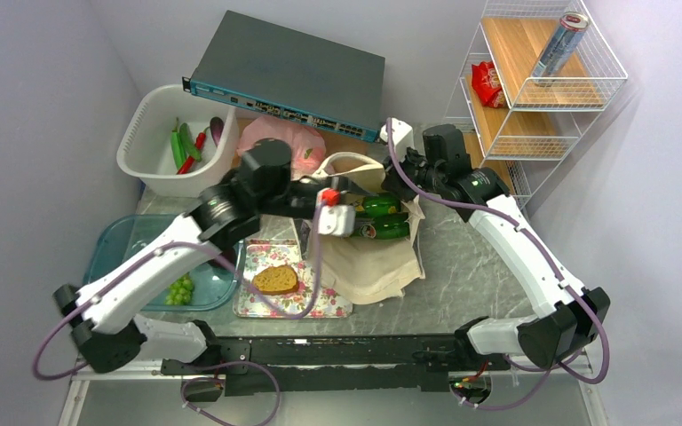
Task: Untie the knot of the grocery bags and take out the mixed food
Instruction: Adjust the bottle in the takeout bag, then pick up the bottle from the takeout bag.
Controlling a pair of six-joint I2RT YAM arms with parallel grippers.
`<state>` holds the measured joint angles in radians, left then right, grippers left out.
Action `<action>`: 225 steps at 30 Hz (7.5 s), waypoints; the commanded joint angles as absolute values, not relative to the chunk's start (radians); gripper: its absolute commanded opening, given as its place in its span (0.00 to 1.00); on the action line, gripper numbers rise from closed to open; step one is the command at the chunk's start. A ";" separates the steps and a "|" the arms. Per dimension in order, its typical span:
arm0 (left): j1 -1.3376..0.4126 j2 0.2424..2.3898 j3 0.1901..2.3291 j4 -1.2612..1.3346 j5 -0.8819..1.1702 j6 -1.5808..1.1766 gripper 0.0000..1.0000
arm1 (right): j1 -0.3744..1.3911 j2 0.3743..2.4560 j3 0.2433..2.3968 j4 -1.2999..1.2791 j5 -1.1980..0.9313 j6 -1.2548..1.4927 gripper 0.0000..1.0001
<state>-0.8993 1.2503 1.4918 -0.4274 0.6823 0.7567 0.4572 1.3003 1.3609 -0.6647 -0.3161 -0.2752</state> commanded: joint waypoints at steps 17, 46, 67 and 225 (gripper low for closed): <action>-0.835 1.834 1.305 -0.022 0.445 0.466 0.65 | 0.464 1.309 1.468 -0.611 -0.334 -0.139 0.00; -1.063 1.857 1.539 -0.492 -0.160 0.666 0.78 | 0.469 1.318 1.471 -0.627 -0.305 -0.191 0.00; -0.928 2.048 1.648 -0.419 0.060 1.002 0.71 | 0.485 1.357 1.522 -0.676 -0.350 -0.198 0.00; -0.807 1.477 1.010 0.430 0.238 0.192 0.77 | 0.497 1.437 1.526 -0.623 -0.404 -0.215 0.00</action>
<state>-0.8188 1.4155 0.9546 0.2909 0.1619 0.1871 0.4816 1.4342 1.4643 -0.6926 -0.3431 -0.2264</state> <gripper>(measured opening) 0.779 0.125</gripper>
